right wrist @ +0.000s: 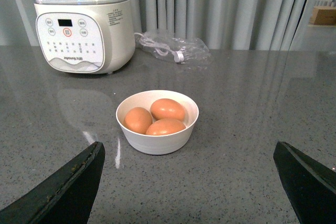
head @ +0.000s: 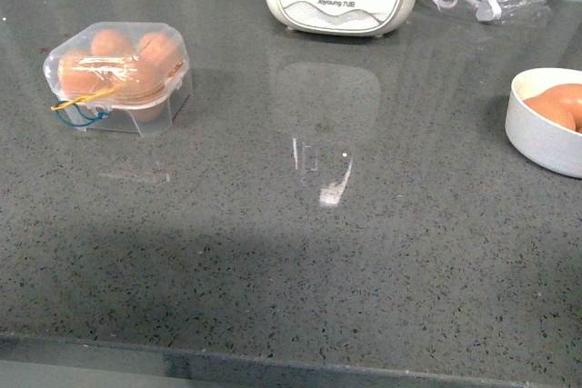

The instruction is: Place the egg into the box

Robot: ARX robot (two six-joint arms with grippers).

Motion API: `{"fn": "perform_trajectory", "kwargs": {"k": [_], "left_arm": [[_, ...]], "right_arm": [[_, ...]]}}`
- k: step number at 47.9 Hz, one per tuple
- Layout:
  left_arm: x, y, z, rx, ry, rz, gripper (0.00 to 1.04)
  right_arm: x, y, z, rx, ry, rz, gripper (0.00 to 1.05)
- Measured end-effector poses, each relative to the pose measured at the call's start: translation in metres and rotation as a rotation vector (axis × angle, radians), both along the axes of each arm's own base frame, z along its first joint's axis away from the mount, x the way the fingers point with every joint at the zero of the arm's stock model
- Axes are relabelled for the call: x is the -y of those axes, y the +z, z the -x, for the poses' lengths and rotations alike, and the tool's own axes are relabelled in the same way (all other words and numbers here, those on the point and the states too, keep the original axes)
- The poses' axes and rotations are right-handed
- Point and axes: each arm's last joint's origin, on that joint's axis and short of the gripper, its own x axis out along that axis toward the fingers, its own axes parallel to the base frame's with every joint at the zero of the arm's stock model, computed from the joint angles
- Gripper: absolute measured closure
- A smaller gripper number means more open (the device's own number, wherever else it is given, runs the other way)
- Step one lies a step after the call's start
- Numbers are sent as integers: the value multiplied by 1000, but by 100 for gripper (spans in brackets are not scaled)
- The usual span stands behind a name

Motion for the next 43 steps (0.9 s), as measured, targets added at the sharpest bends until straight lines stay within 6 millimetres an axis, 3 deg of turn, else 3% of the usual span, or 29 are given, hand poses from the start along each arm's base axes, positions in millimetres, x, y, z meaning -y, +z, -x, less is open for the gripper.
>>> {"fn": "perform_trajectory", "kwargs": {"k": [29, 43], "left_arm": [[6, -17, 19, 1, -31, 3, 101], [6, -15, 23, 30, -31, 2, 101]], "right_arm": [[0, 0, 0, 0, 0, 0, 7], [0, 0, 0, 0, 0, 0, 7]]}}
